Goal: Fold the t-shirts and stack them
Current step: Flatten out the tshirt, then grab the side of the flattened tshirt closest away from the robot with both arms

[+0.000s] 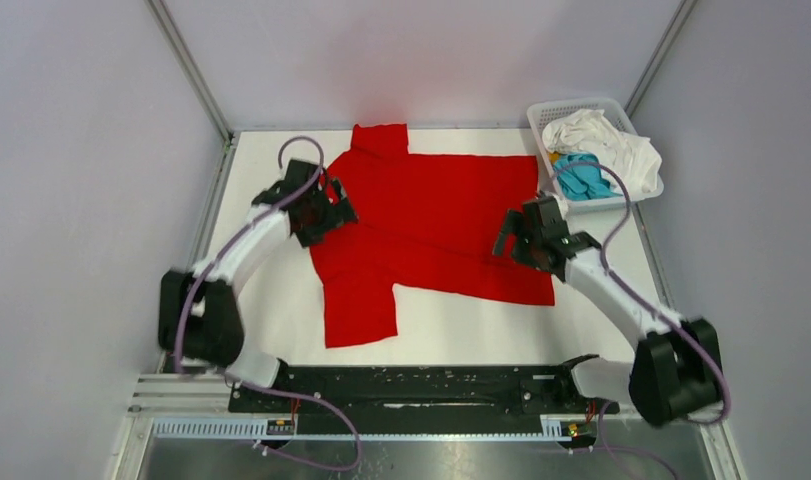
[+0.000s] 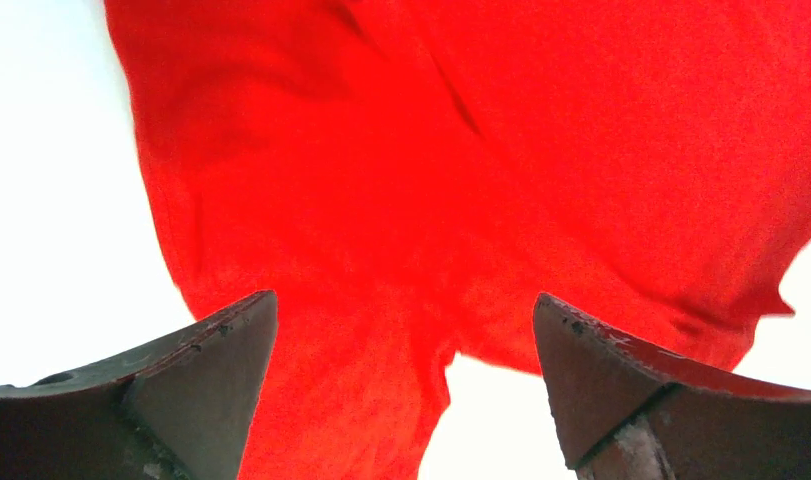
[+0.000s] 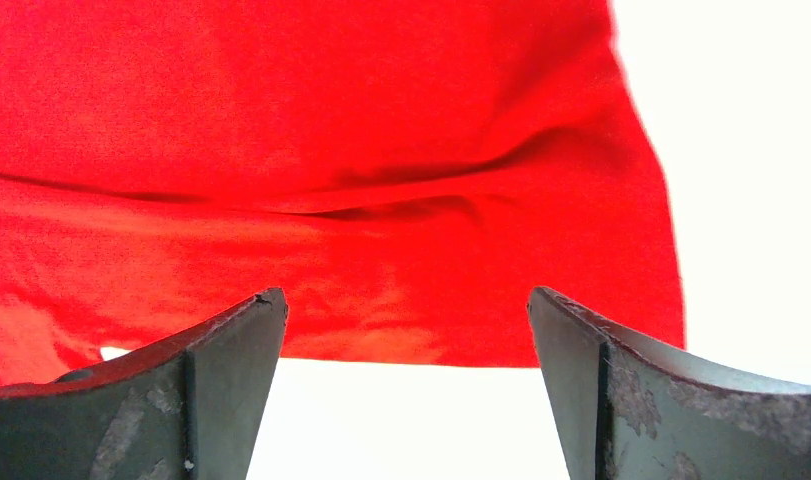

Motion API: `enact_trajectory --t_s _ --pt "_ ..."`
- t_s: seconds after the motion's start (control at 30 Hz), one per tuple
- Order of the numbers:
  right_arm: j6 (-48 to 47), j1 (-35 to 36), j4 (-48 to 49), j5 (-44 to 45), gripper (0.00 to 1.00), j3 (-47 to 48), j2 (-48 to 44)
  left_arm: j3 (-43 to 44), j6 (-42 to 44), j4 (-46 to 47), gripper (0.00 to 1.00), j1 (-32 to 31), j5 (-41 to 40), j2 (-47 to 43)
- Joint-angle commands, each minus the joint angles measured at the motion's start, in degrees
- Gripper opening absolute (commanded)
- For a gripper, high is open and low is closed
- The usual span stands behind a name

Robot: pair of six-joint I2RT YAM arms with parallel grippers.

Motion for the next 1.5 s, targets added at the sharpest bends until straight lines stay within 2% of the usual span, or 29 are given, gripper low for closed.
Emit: enact_trajectory --t_s 0.0,0.17,0.3,0.4,0.53,0.7,0.87,0.93,1.07,1.3,1.4,1.47 --pt "4.80 -3.97 -3.49 7.75 0.99 -8.96 -10.22 -13.63 -3.96 -3.93 0.99 -5.66 -6.63 -14.19" --pt "7.15 -8.05 -4.18 11.13 0.99 -15.70 -19.44 -26.64 -11.28 -12.87 0.99 -14.12 -10.28 -29.11" --pt "7.24 -8.51 -3.43 11.54 1.00 -17.85 -20.80 -34.88 -17.59 -16.16 0.97 -18.84 -10.18 -37.02" --pt "7.23 -8.76 -3.17 10.37 0.99 -18.11 -20.00 -39.36 -20.86 -16.06 0.91 -19.70 -8.96 -39.89" --pt "7.20 -8.82 -2.59 9.16 0.99 -18.25 -18.70 -42.33 -22.19 -12.92 0.76 -21.03 -6.38 -40.13" --pt "7.33 -8.84 -2.09 8.95 0.99 -18.29 -17.83 -43.30 -22.54 -7.92 0.60 -22.23 -5.84 -35.68" --pt "6.91 -8.79 -2.11 9.40 1.00 -18.55 -17.95 -40.16 -20.73 -4.80 0.53 -22.51 -8.37 -28.85" --pt "6.90 -8.94 -2.19 9.77 1.00 -18.67 -18.26 -38.39 -19.20 -4.16 0.42 -22.51 -8.11 -25.70" --pt "7.67 -9.55 -2.45 10.35 0.99 -19.10 -18.40 -36.73 -17.57 -4.04 0.00 -23.48 -6.36 -22.57" --pt "11.93 -13.68 -2.99 8.96 0.97 -20.57 -17.83 -37.48 -16.91 -7.73 0.00 -24.97 -6.77 -30.49" --pt "13.22 -14.37 -1.38 5.69 0.91 -21.31 -16.50 -38.86 -17.91 -8.49 0.00 -24.92 -4.51 -33.58" --pt "14.08 -14.36 -0.89 3.42 0.82 -21.55 -15.60 -39.87 -18.89 -8.93 0.00 -25.00 -3.52 -34.96"
